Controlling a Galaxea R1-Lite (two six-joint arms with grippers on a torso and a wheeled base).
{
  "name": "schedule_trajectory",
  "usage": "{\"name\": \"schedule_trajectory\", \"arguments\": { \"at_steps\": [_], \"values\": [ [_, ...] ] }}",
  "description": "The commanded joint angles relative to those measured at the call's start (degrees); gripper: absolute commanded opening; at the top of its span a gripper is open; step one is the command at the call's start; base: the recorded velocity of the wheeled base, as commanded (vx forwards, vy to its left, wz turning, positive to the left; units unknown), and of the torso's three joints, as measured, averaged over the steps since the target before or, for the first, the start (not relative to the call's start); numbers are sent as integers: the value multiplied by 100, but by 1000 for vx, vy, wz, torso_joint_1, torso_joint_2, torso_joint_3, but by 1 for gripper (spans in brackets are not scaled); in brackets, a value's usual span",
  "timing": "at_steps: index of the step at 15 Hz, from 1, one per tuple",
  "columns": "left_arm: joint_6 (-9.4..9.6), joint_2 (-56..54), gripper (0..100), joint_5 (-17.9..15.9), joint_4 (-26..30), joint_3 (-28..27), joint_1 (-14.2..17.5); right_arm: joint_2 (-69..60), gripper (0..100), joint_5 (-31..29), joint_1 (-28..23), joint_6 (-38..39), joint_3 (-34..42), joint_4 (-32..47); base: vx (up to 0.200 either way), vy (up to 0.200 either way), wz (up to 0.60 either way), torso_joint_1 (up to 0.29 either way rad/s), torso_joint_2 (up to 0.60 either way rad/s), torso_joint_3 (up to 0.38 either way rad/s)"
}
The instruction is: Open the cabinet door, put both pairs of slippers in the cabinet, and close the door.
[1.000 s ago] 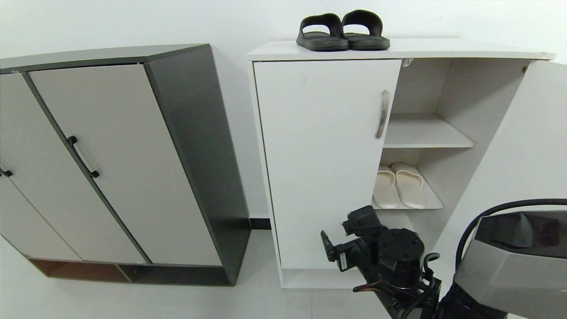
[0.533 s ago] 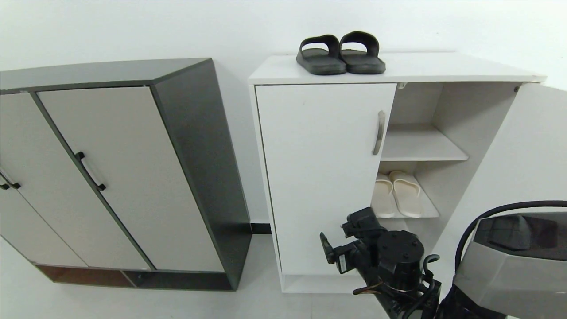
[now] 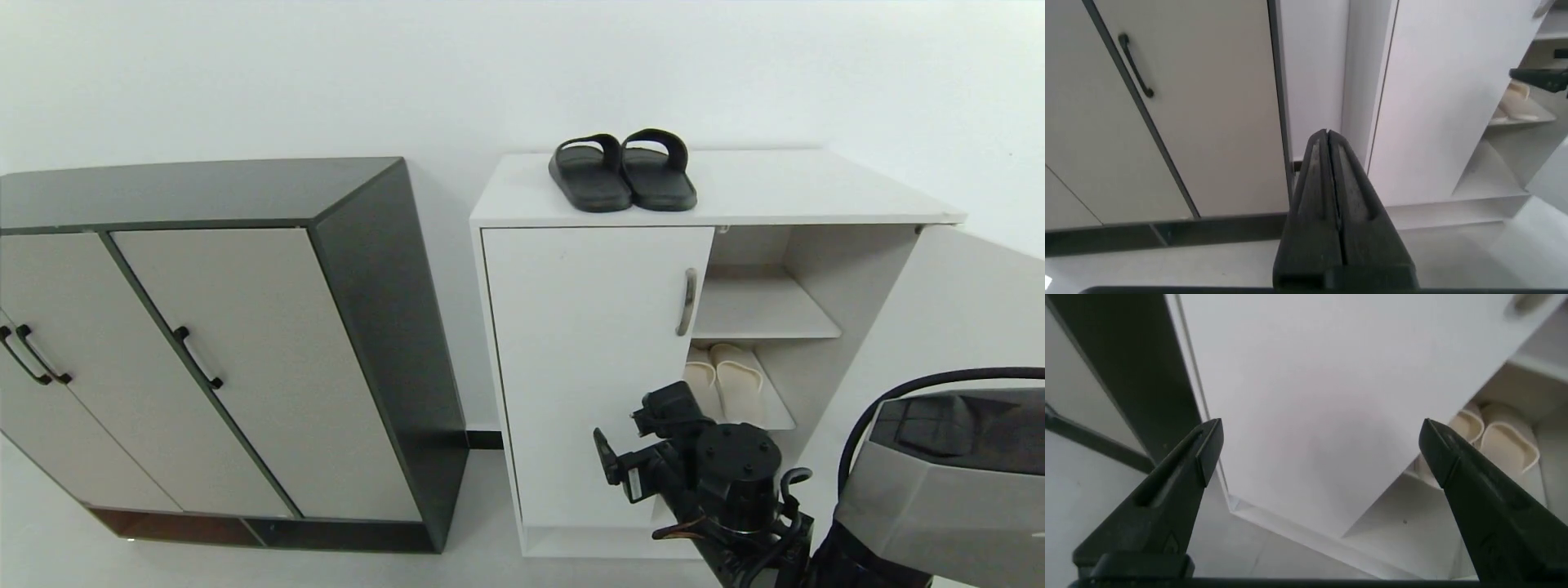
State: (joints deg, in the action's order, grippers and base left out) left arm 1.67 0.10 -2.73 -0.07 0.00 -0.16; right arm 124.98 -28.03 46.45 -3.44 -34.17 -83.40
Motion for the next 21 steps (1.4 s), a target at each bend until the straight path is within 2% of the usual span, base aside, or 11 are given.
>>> {"name": "schedule_trajectory", "arguments": {
  "at_steps": [1,10,19,21],
  "values": [
    [0,8,0,1,-1,0,-2,18,100,-1,-4,1,-2,-1,0,0,0,163,-466,-320],
    [0,8,0,1,-1,0,-2,62,100,-10,5,-17,-2,8,0,0,0,191,-502,-313],
    [0,8,0,1,-1,0,-2,62,100,-10,-4,-17,-28,-10,0,0,0,245,-567,-321],
    [0,8,0,1,-1,0,-2,62,100,16,-4,-34,-28,-98,0,0,0,100,-217,-117]
  ]
}}
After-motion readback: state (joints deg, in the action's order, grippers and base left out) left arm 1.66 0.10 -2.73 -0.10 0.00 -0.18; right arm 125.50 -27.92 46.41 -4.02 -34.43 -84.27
